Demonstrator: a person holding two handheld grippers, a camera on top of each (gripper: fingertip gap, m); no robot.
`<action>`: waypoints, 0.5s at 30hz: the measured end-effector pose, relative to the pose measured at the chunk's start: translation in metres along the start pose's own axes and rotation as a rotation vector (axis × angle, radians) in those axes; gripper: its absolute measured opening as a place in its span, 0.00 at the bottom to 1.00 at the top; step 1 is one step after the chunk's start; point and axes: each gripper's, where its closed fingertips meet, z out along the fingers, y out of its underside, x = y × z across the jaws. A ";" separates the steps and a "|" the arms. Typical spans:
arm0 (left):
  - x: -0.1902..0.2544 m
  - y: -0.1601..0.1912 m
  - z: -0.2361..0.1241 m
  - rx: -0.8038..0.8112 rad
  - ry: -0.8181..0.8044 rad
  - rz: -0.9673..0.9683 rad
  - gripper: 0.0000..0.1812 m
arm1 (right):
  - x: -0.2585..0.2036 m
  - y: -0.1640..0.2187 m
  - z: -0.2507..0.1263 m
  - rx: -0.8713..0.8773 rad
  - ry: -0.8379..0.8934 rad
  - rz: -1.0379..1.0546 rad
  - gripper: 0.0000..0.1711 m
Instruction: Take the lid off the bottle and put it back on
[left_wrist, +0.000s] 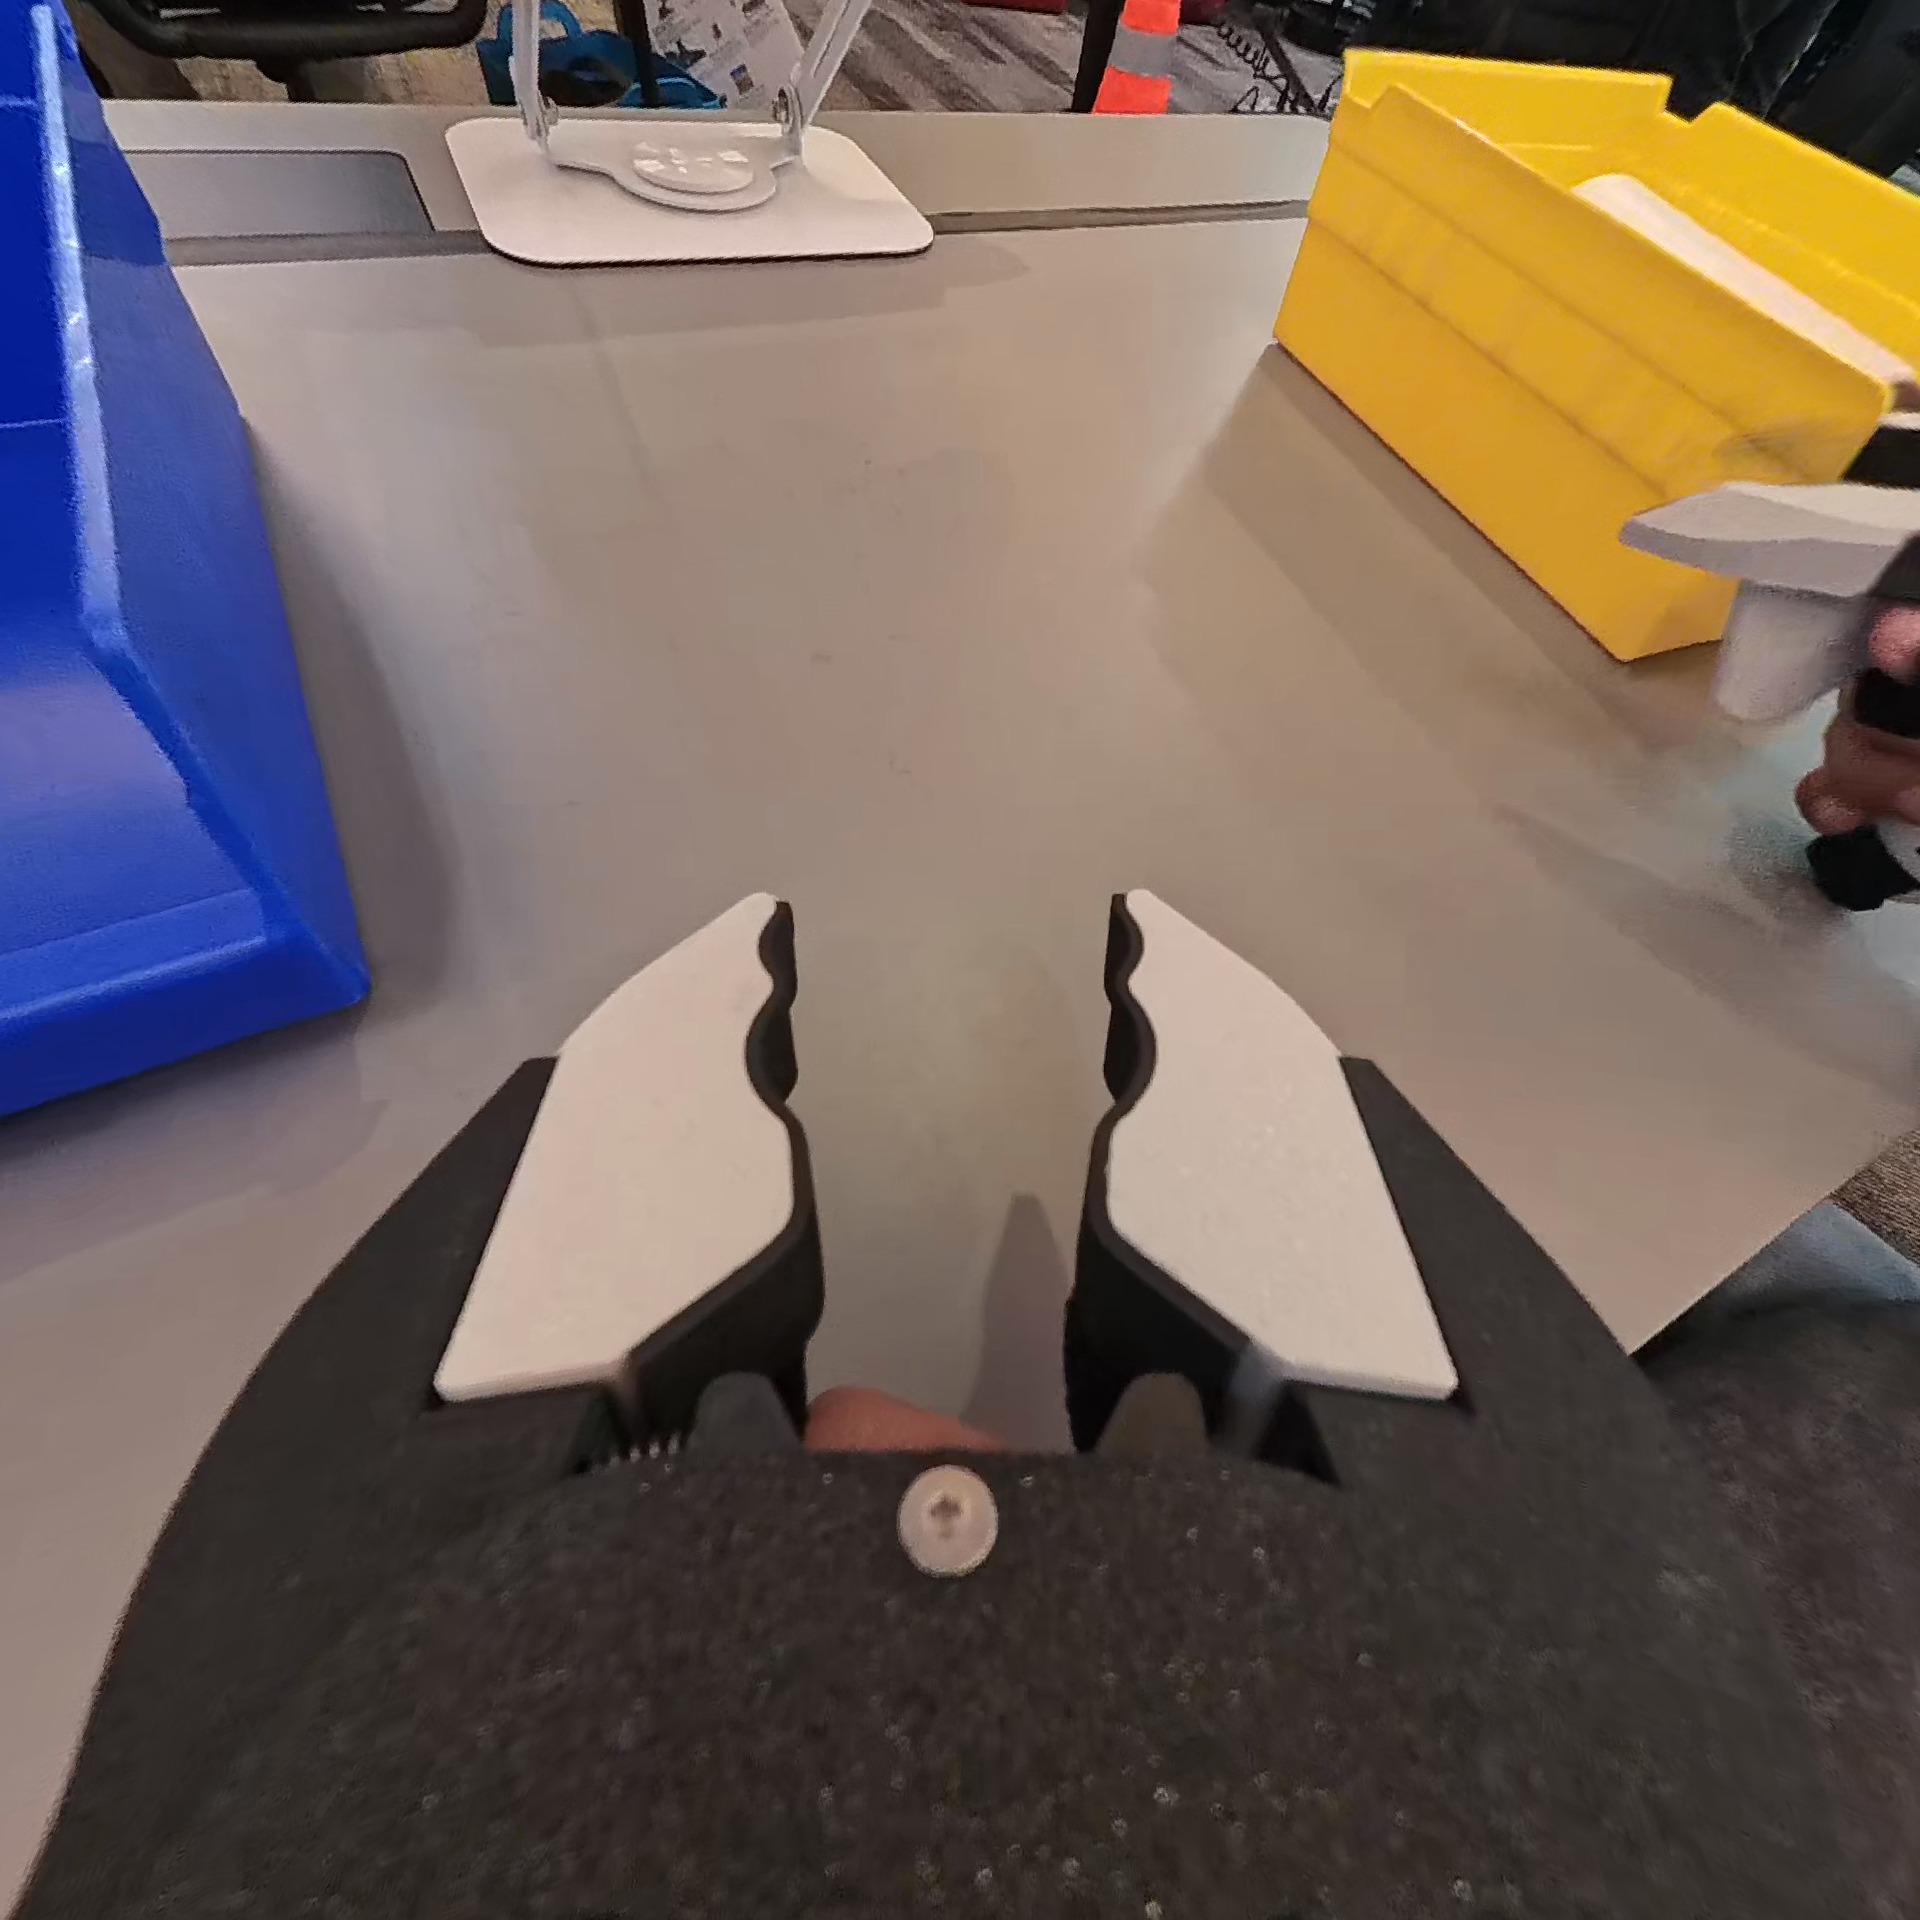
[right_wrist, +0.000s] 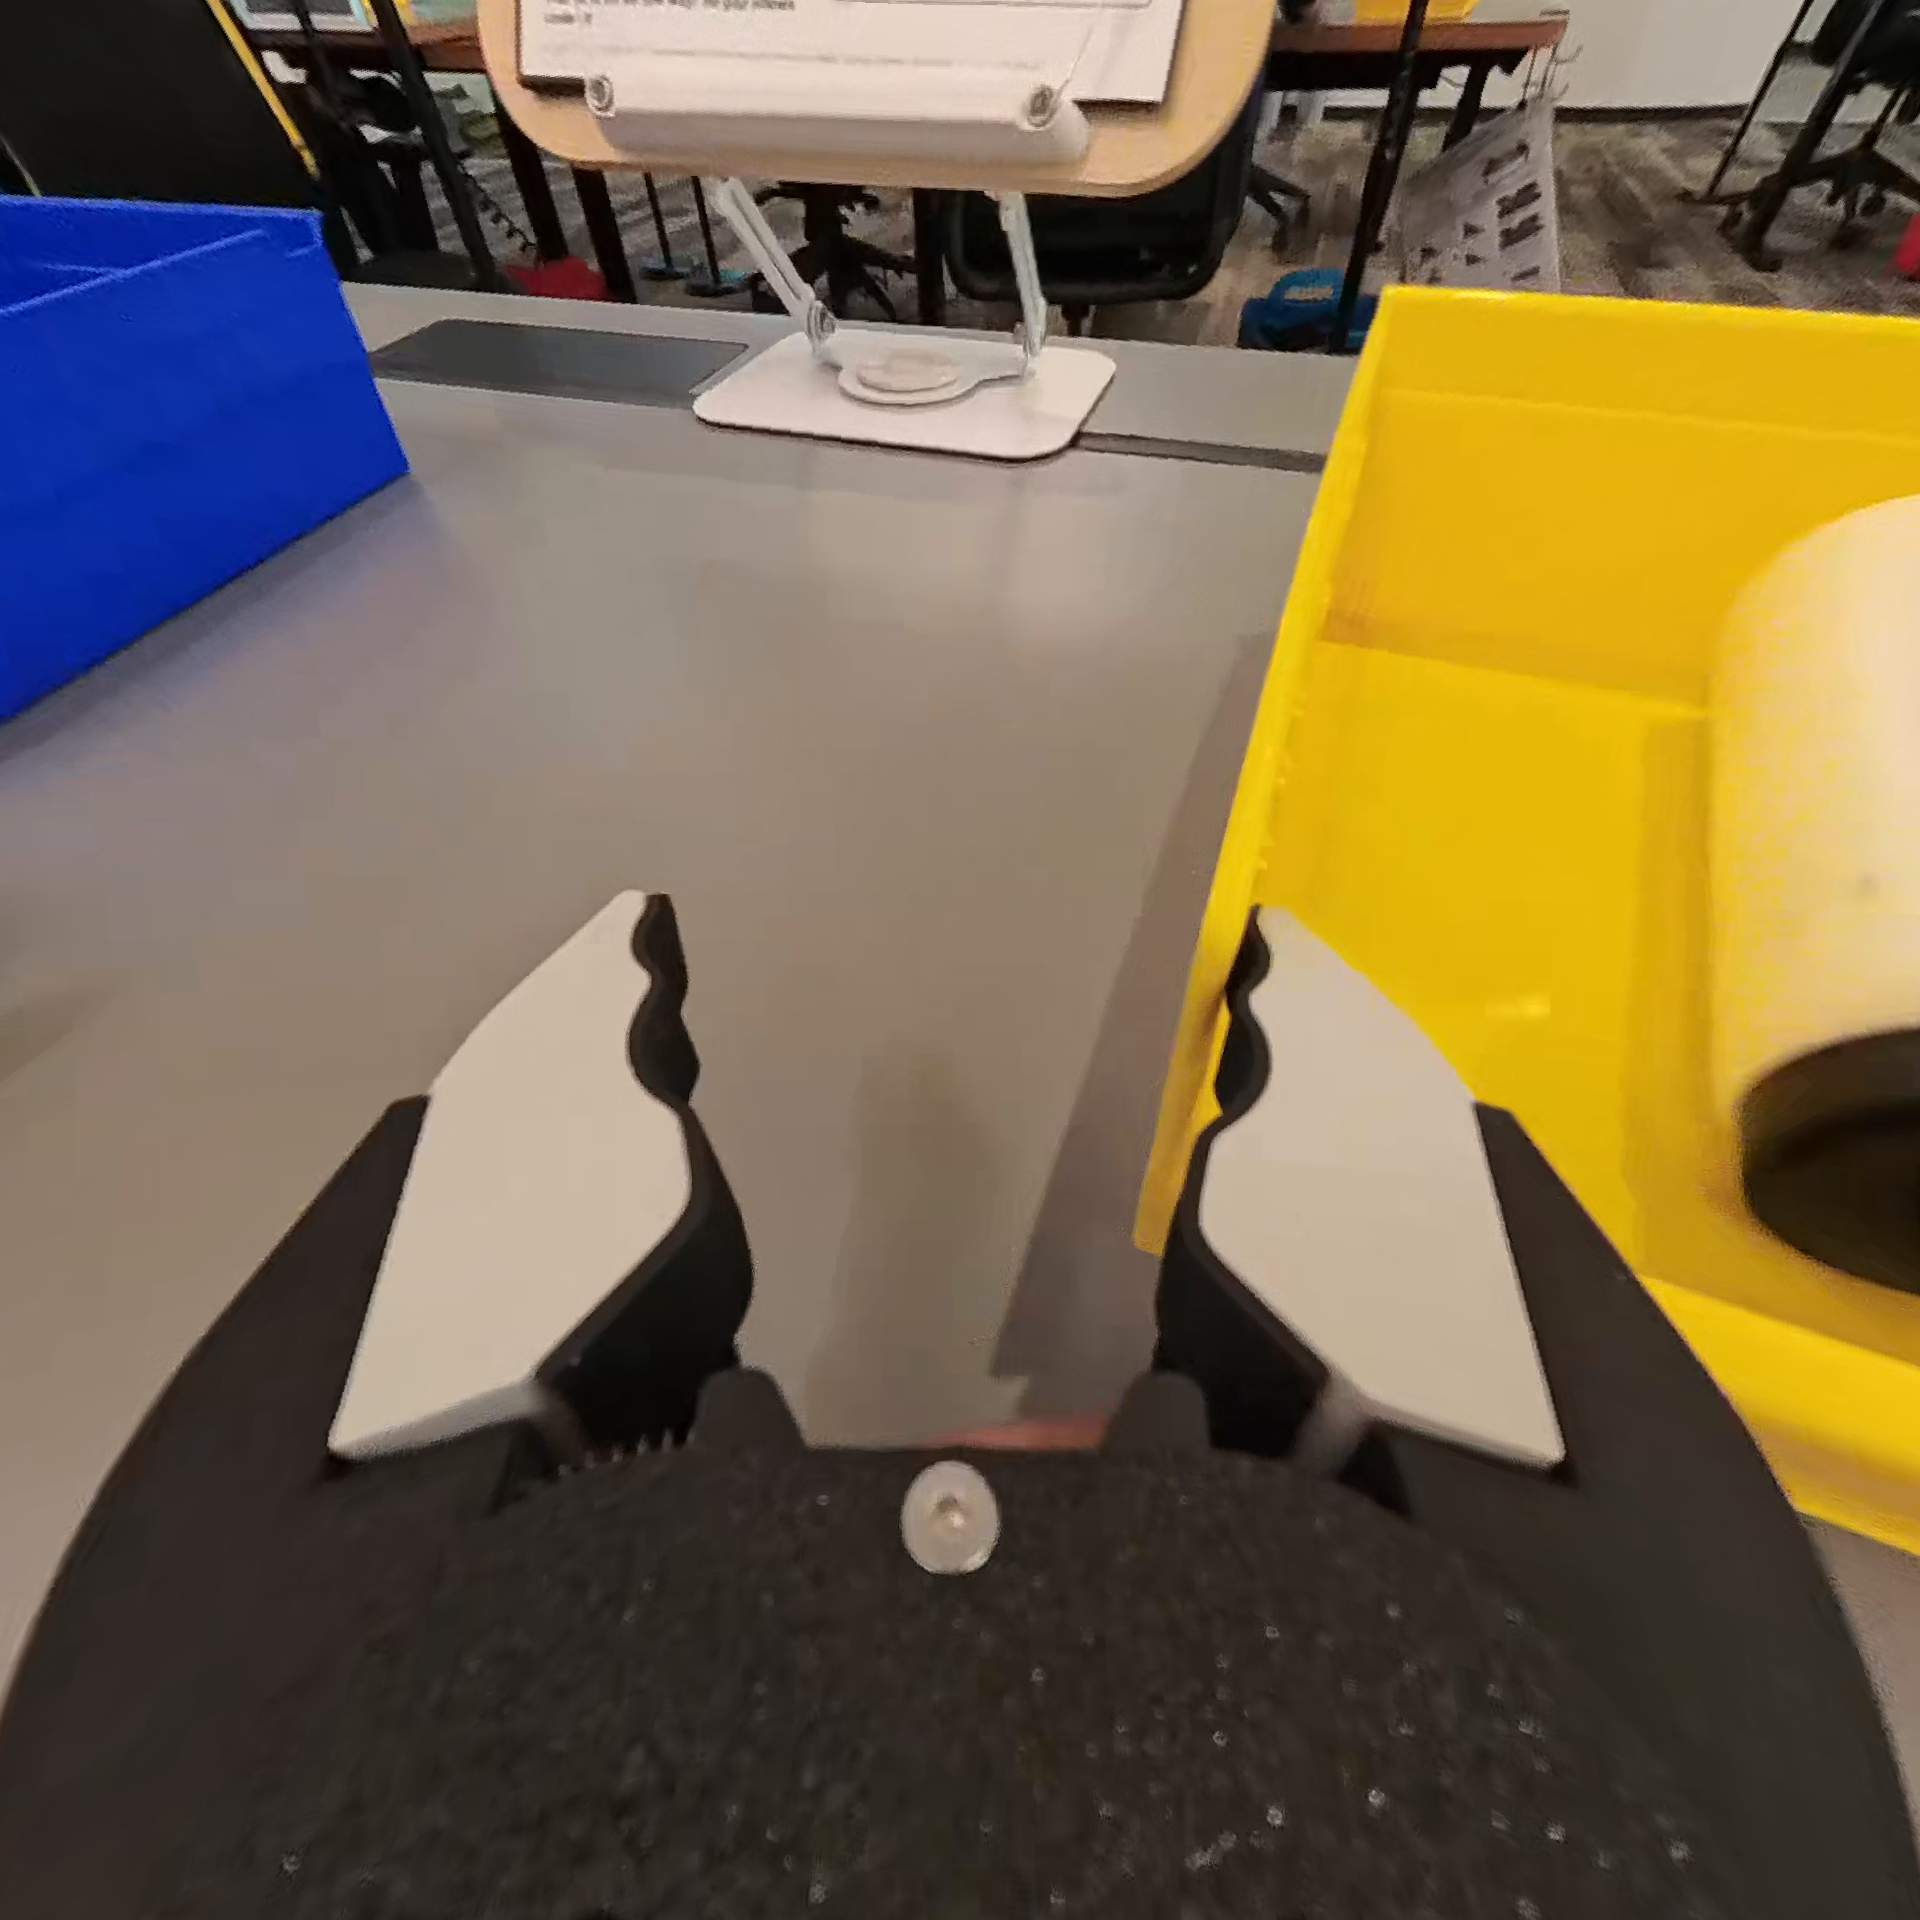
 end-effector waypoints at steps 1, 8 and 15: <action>0.000 0.000 0.000 -0.001 0.002 0.001 0.31 | -0.003 -0.002 0.005 -0.004 -0.001 0.010 0.58; 0.019 -0.005 0.009 0.013 0.061 0.025 0.33 | -0.077 -0.014 -0.028 0.003 -0.387 0.129 0.40; 0.098 -0.034 0.031 0.125 0.240 0.142 0.37 | -0.044 -0.029 -0.137 0.230 -0.169 0.151 0.40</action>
